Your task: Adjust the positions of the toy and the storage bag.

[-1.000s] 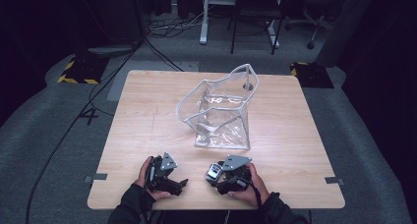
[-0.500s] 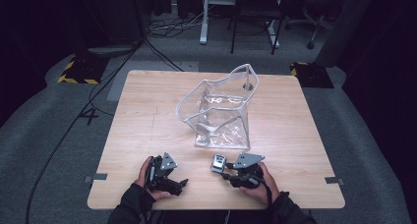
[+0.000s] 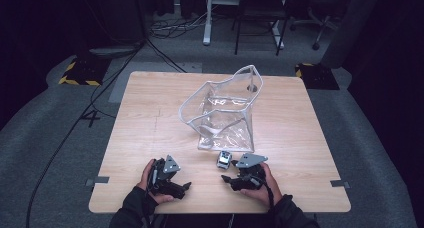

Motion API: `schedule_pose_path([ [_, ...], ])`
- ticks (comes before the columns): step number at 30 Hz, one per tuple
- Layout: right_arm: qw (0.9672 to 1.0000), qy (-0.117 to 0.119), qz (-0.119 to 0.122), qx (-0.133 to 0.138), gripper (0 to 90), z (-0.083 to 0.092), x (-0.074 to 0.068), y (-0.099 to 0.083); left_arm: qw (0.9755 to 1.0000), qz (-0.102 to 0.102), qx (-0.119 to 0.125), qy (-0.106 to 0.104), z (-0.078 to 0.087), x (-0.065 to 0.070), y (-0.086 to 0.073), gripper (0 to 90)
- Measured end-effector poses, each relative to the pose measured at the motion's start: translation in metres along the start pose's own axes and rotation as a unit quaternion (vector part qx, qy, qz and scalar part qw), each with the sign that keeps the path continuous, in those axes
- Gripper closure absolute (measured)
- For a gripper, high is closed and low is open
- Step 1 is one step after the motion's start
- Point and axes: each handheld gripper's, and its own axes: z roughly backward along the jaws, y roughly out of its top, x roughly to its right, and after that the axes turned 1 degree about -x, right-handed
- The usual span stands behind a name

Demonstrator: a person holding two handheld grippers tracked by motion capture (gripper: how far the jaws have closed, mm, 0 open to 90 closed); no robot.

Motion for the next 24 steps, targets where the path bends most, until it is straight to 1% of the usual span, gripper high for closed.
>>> schedule_pose_path([
  [2,0.9999,-0.009,-0.007,-0.002,30.1,-0.002,0.002,0.001,1.0000,0.000,0.000,0.000,0.000,0.000,0.000,0.4],
  [5,0.9999,-0.013,-0.005,-0.003,29.9,-0.004,0.003,0.003,1.0000,0.000,0.000,0.000,0.000,0.000,0.000,0.4],
  [6,0.9998,-0.018,-0.012,-0.003,25.9,-0.008,0.002,0.006,1.0000,0.000,0.000,0.000,0.000,0.000,0.000,0.4],
  [7,0.9997,-0.020,-0.013,-0.004,25.1,-0.009,0.002,0.007,1.0000,0.000,0.000,0.000,0.000,0.000,0.000,0.4],
  [8,0.9995,-0.021,-0.021,-0.006,24.5,-0.011,0.001,0.009,1.0000,0.000,0.000,0.000,0.000,0.000,0.000,0.4],
  [9,0.9996,-0.021,-0.016,-0.005,24.4,-0.012,0.003,0.010,1.0000,0.000,0.000,0.000,0.000,0.000,0.000,0.4],
  [10,0.9994,-0.025,-0.022,-0.005,24.3,-0.014,0.002,0.012,1.0000,0.000,0.000,0.000,0.000,0.000,0.000,0.4],
  [13,0.9995,-0.025,-0.020,-0.008,23.3,-0.019,0.002,0.016,1.0000,0.000,0.000,0.000,0.000,0.000,0.000,0.4],
  [14,0.9996,-0.023,-0.011,-0.007,23.2,-0.021,0.004,0.018,1.0000,0.000,0.000,0.000,0.000,0.000,0.000,0.4],
  [16,0.9993,-0.027,-0.023,-0.007,22.7,-0.025,0.002,0.022,1.0000,0.000,0.000,0.000,0.000,0.000,0.000,0.4],
  [17,0.9995,-0.027,-0.014,-0.006,22.7,-0.027,0.002,0.023,1.0000,0.000,0.000,0.000,0.000,0.000,0.000,0.4],
  [18,0.9995,-0.027,-0.014,-0.006,22.7,-0.027,0.002,0.023,1.0000,0.000,0.000,0.000,0.000,0.000,0.000,0.4],
  [19,0.9994,-0.030,-0.015,-0.006,23.2,-0.031,0.001,0.027,1.0000,0.000,0.000,0.000,0.000,0.000,0.000,0.4],
  [21,0.9995,-0.028,-0.016,-0.004,26.3,-0.033,0.002,0.029,1.0000,0.000,0.000,0.000,0.000,0.000,0.000,0.4],
  [22,0.9994,-0.032,-0.012,-0.004,29.8,-0.034,0.004,0.030,1.0000,0.000,0.000,0.000,0.000,0.000,0.000,0.5],
  [23,0.9993,-0.032,-0.019,0.001,33.7,-0.035,0.003,0.030,1.0000,0.000,0.000,0.000,0.000,0.000,0.000,0.4],
  [24,0.9992,-0.034,-0.019,0.001,37.0,-0.034,0.004,0.030,1.0000,0.000,0.000,0.000,0.000,0.000,0.000,0.4],
])
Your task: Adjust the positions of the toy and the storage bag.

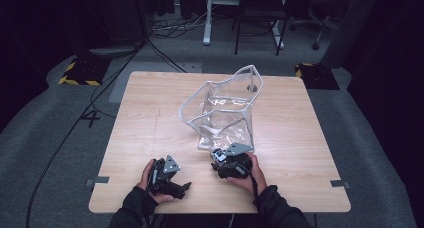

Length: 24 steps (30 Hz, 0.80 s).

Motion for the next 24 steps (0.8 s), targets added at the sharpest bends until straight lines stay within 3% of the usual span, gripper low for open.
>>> schedule_pose_path([
  [3,1.0000,-0.003,0.000,0.008,46.8,0.002,0.004,-0.001,1.0000,0.000,0.000,0.000,0.000,0.000,0.000,0.4],
  [10,1.0000,0.001,0.006,0.003,47.3,0.012,0.007,-0.009,1.0000,0.000,0.000,0.000,0.000,0.000,0.000,0.4],
  [16,0.9998,0.016,0.011,0.004,47.5,0.034,0.020,-0.028,1.0000,0.001,0.000,0.000,0.000,0.000,0.000,0.4],
  [24,0.9998,-0.002,0.017,-0.005,47.6,0.058,0.032,-0.047,1.0000,0.001,0.000,0.000,0.000,0.000,0.000,0.4],
])
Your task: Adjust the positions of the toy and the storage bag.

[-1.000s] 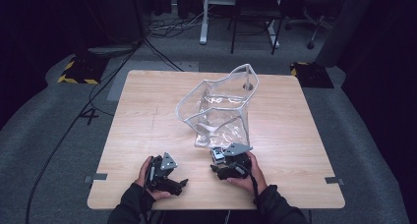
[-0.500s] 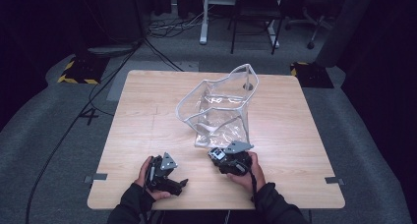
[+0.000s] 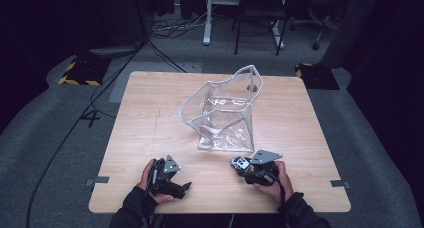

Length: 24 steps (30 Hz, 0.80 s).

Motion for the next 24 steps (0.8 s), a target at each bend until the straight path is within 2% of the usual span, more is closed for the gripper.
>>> schedule_pose_path([
  [3,0.9999,-0.012,-0.007,0.000,47.6,0.012,0.012,-0.011,1.0000,0.000,0.000,0.000,0.000,0.000,0.000,0.4],
  [4,0.9999,-0.012,-0.007,0.000,47.6,0.012,0.012,-0.011,1.0000,0.000,0.000,0.000,0.000,0.000,0.000,0.4],
  [5,0.9997,-0.020,-0.015,-0.001,47.6,0.018,0.019,-0.017,1.0000,0.000,0.000,0.000,0.000,0.000,0.000,0.4],
  [10,0.9991,-0.032,-0.027,0.001,47.6,0.027,0.032,-0.024,1.0000,0.000,0.000,0.000,0.000,0.000,0.000,0.4],
  [11,0.9985,-0.042,-0.033,0.003,47.6,0.032,0.039,-0.028,1.0000,0.000,0.000,0.000,0.000,0.000,0.000,0.4],
  [14,0.9980,-0.049,-0.040,0.002,47.6,0.036,0.044,-0.031,1.0000,0.000,0.000,0.000,0.000,0.000,0.000,0.4],
  [15,0.9970,-0.060,-0.049,0.003,47.6,0.040,0.050,-0.034,1.0000,0.000,0.000,0.000,0.000,0.000,0.000,0.4],
  [17,0.9960,-0.074,-0.050,0.003,47.6,0.043,0.056,-0.037,1.0000,0.000,0.000,0.000,0.000,0.000,0.000,0.4],
  [18,0.9960,-0.074,-0.050,0.003,47.6,0.043,0.056,-0.037,1.0000,0.000,0.000,0.000,0.000,0.000,0.000,0.4],
  [19,0.9948,-0.078,-0.067,0.003,47.6,0.047,0.065,-0.041,1.0000,0.000,0.000,0.000,0.000,0.000,0.000,0.4],
  [20,0.9941,-0.080,-0.073,0.008,47.6,0.048,0.069,-0.042,1.0000,0.000,0.000,0.000,0.000,0.000,0.000,0.4],
  [22,0.9938,-0.083,-0.074,0.008,47.6,0.049,0.074,-0.044,1.0000,0.000,0.000,0.000,0.000,0.000,0.000,0.4],
  [23,0.9919,-0.092,-0.087,0.010,47.6,0.051,0.082,-0.046,1.0000,0.000,0.000,0.000,0.000,0.000,0.000,0.4],
  [24,0.9915,-0.094,-0.090,0.010,47.6,0.052,0.084,-0.047,1.0000,0.000,0.000,0.000,0.000,0.000,0.000,0.4],
])
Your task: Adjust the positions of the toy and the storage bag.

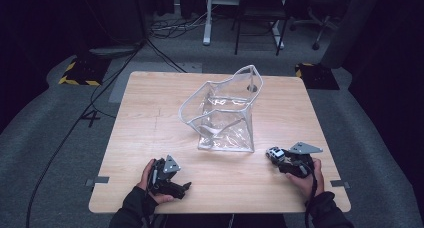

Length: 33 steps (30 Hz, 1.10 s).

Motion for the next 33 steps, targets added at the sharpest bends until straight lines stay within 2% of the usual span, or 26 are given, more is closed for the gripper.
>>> schedule_pose_path([
  [3,0.9998,-0.013,-0.011,0.002,47.6,0.001,0.011,-0.001,1.0000,0.000,0.000,0.000,0.000,0.000,0.000,0.4],
  [4,0.9998,-0.013,-0.011,0.002,47.6,0.001,0.011,-0.001,1.0000,0.000,0.000,0.000,0.000,0.000,0.000,0.4],
  [5,0.9995,-0.016,-0.028,0.003,47.5,0.000,0.021,-0.001,1.0000,0.000,0.000,0.000,0.000,0.000,0.000,0.4],
  [7,0.9991,-0.016,-0.039,0.005,47.6,-0.002,0.027,-0.002,1.0000,0.000,0.000,0.000,0.000,0.000,0.000,0.4],
  [9,0.9991,-0.020,-0.038,0.003,47.5,-0.004,0.030,-0.002,1.0000,0.000,0.000,0.000,0.000,0.000,0.000,0.4],
  [12,0.9991,-0.026,-0.035,0.000,47.5,-0.007,0.033,-0.002,1.0000,0.000,0.000,0.000,0.000,0.000,0.000,0.4],
  [14,0.9990,-0.024,-0.039,-0.001,47.4,-0.007,0.034,-0.003,1.0000,0.000,0.000,0.000,0.000,0.000,0.000,0.4],
  [19,0.9992,-0.023,-0.031,-0.003,46.1,-0.008,0.034,-0.003,1.0000,0.001,0.000,0.001,0.000,0.000,0.000,0.4],
  [21,0.9991,-0.025,-0.033,-0.009,32.9,-0.009,0.035,-0.002,1.0000,0.000,0.000,0.004,0.000,0.000,0.000,0.4],
  [33,0.9992,-0.022,-0.032,-0.012,30.9,-0.008,0.036,-0.004,1.0000,0.004,0.000,0.000,0.000,0.001,-0.001,0.5],
])
